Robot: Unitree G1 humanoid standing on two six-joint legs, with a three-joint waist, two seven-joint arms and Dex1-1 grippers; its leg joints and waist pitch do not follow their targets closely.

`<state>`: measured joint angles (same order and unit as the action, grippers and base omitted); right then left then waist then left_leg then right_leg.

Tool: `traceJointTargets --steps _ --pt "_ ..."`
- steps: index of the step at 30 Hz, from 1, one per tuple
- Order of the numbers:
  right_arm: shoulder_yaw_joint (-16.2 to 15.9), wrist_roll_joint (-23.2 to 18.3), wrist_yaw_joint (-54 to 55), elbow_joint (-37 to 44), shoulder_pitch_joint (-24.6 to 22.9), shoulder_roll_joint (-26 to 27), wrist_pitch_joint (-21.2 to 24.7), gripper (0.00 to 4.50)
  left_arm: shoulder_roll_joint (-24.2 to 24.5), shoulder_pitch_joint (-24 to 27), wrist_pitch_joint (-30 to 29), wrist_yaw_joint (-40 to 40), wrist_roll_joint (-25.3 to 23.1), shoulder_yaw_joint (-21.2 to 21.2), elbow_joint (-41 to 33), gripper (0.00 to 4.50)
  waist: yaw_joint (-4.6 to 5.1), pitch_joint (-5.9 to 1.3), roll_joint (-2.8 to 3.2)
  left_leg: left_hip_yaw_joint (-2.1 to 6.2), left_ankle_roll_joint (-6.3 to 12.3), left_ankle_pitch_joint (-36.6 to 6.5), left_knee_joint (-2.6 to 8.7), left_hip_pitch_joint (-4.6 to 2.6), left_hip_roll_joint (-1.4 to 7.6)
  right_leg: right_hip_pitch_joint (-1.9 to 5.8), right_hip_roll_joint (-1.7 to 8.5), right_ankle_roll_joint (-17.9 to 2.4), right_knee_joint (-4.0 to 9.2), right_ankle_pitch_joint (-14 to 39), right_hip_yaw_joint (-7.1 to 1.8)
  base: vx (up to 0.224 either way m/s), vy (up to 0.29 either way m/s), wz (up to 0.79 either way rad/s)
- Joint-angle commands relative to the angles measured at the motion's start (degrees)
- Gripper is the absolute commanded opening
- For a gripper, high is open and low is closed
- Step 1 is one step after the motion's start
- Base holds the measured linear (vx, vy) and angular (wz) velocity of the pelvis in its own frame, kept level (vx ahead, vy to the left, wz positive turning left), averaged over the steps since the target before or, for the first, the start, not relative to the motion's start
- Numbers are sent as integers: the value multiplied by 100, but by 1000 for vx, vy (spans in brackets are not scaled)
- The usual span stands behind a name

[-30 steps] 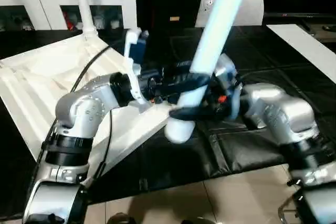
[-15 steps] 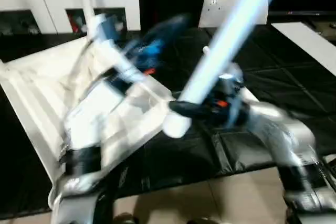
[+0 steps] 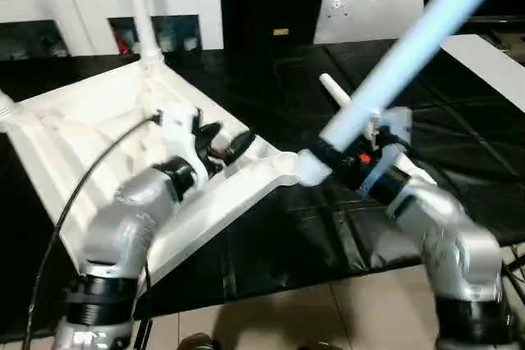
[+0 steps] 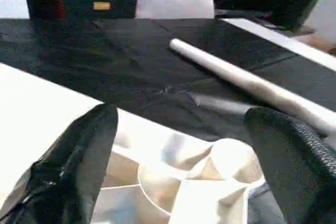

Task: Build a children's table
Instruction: Pick table leg

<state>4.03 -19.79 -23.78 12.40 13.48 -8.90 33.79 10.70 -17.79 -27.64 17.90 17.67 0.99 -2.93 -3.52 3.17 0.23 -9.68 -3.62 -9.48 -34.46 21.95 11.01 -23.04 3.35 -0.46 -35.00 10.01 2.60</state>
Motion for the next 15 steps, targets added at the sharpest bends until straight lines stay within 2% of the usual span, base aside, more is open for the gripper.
traceJointTargets --steps 1,3,4,7,8,10,11,12,13,14,15 --pt "-54 319 435 173 -67 14 284 193 0 71 171 -29 -241 221 -33 416 30 -379 17 64 -233 -1618 440 -101 127 194 310 -302 545 2181 -201 0 0 0" --pt "-48 405 600 115 -126 84 214 193 -21 149 154 -151 -283 254 -99 416 64 -376 27 63 -227 -1704 433 -97 119 182 324 -309 542 2259 -207 0 0 0" --pt "63 425 832 4 -187 245 95 193 -90 256 125 -322 -258 212 -163 416 85 -365 1 55 -207 -1761 428 -92 114 169 325 -302 560 2373 -204 0 0 0" --pt "-79 622 823 -103 -241 138 -128 193 -33 391 178 -421 -361 274 -199 416 135 -357 -4 68 -183 -1815 428 -84 114 165 318 -219 578 2530 -192 0 0 0" --pt "-91 611 826 -95 -246 139 -141 193 -27 413 195 -355 -365 290 -202 416 153 -351 -23 61 -167 -1825 424 -81 109 159 313 -201 589 2564 -193 0 0 0" --pt "-83 542 847 -51 -224 169 -119 193 33 437 311 -137 -471 394 -180 416 170 -353 -7 63 -144 -1810 420 -82 106 150 311 -167 588 2592 -195 0 0 0" --pt "-102 513 793 -37 -192 149 -113 193 95 423 301 9 -513 482 -152 416 180 -349 -35 59 -123 -1822 422 -83 108 141 302 -146 604 2621 -194 0 0 0" --pt "-125 518 748 -23 -162 132 -104 193 162 403 289 131 -545 574 -123 416 175 -347 -12 63 -111 -1842 423 -92 108 127 311 -121 603 2687 -199 0 0 0" --pt "-157 543 698 -31 -135 101 -142 193 248 367 272 290 -561 678 -88 416 181 -346 -36 64 -107 -1851 425 -90 111 125 309 -111 605 2702 -199 0 0 0" --pt "-207 561 608 -44 -116 56 -182 193 321 338 120 476 -477 765 -62 416 178 -344 -17 66 -112 -1855 430 -91 116 125 316 -128 592 2687 -206 0 0 0" --pt "-282 596 472 -75 -96 -9 -299 193 466 296 8 681 -506 941 -20 386 163 -349 -10 70 -124 -1864 429 -102 117 123 323 -133 588 2688 -205 0 0 0"
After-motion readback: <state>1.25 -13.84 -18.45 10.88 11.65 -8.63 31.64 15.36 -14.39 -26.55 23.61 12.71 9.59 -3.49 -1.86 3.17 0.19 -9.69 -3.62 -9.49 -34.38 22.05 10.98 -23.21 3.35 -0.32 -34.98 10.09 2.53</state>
